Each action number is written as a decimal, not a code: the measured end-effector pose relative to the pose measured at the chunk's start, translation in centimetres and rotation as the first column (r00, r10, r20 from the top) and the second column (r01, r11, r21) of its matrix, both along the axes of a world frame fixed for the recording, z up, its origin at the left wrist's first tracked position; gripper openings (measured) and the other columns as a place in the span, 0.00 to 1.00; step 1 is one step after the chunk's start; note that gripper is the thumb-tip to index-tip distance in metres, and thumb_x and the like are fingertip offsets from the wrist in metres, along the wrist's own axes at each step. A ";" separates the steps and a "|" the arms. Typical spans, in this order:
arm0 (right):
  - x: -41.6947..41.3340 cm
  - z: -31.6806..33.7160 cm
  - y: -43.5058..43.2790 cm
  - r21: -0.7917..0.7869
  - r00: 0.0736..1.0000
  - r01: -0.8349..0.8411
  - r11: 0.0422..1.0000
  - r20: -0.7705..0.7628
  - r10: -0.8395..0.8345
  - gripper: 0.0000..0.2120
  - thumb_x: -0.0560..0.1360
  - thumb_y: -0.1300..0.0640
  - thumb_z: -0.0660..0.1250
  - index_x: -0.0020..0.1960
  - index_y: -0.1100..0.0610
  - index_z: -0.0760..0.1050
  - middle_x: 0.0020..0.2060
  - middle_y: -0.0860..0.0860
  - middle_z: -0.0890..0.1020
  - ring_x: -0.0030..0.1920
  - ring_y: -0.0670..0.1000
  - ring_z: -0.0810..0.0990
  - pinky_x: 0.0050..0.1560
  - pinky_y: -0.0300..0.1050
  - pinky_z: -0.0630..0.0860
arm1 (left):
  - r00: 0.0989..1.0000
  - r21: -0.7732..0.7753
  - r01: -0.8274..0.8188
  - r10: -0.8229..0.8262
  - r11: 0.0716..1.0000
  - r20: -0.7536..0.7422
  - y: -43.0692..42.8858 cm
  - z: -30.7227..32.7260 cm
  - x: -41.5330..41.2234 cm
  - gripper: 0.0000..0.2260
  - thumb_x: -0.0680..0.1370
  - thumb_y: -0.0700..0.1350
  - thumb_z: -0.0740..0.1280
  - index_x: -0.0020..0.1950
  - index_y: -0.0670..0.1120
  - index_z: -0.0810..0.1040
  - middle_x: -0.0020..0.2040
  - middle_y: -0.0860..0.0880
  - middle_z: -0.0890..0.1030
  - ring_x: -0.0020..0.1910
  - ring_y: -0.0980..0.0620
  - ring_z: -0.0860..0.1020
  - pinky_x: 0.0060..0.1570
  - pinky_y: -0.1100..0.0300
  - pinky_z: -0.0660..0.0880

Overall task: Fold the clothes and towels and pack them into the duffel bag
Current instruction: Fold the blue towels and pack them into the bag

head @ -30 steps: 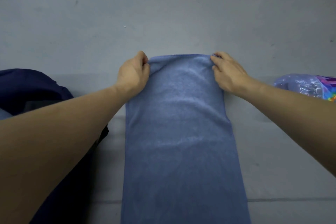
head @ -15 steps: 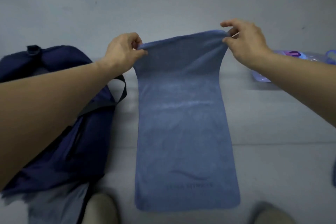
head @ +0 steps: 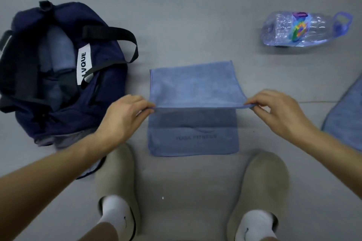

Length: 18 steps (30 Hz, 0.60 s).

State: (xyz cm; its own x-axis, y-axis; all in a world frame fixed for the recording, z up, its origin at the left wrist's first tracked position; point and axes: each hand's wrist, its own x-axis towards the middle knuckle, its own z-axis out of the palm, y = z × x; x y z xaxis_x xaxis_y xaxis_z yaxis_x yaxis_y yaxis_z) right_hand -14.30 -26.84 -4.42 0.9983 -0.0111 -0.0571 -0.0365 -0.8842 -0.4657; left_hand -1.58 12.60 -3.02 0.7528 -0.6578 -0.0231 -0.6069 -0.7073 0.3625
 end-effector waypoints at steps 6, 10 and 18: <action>-5.8 -2.6 1.2 -0.087 0.983 -0.182 0.980 -0.004 0.182 0.07 0.73 0.61 0.74 0.49 0.53 0.84 0.44 0.49 0.82 0.43 0.56 0.80 0.38 0.50 0.80 | 0.984 0.008 0.175 -0.175 0.984 -0.017 3.1 -2.8 -5.0 0.12 0.81 0.51 0.63 0.54 0.49 0.86 0.47 0.52 0.83 0.40 0.48 0.79 0.41 0.54 0.77; -7.8 -5.3 2.5 -0.077 0.940 -0.329 0.941 -0.119 0.319 0.09 0.69 0.60 0.75 0.47 0.50 0.83 0.41 0.47 0.81 0.39 0.54 0.80 0.34 0.45 0.79 | 0.940 0.112 0.339 -0.332 0.934 -0.075 3.5 -5.3 -6.1 0.12 0.79 0.52 0.63 0.52 0.52 0.86 0.45 0.53 0.82 0.39 0.50 0.79 0.39 0.58 0.75; -5.3 -6.5 3.5 -0.042 0.894 -0.359 0.933 -0.302 0.330 0.21 0.79 0.38 0.55 0.60 0.46 0.81 0.50 0.45 0.82 0.47 0.52 0.81 0.49 0.47 0.79 | 0.891 0.194 0.453 -0.435 0.870 -0.130 1.7 -7.9 -3.0 0.18 0.82 0.58 0.58 0.57 0.51 0.84 0.50 0.50 0.82 0.43 0.46 0.81 0.45 0.53 0.80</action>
State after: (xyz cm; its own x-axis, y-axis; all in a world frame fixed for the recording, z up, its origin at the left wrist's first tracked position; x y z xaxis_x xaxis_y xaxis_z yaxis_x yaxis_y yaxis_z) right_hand -19.59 -23.36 -10.95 0.8814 0.3110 -0.3556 0.1598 -0.9046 -0.3952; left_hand -4.54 14.29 -10.91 0.3722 -0.8943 -0.2484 -0.8506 -0.4358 0.2943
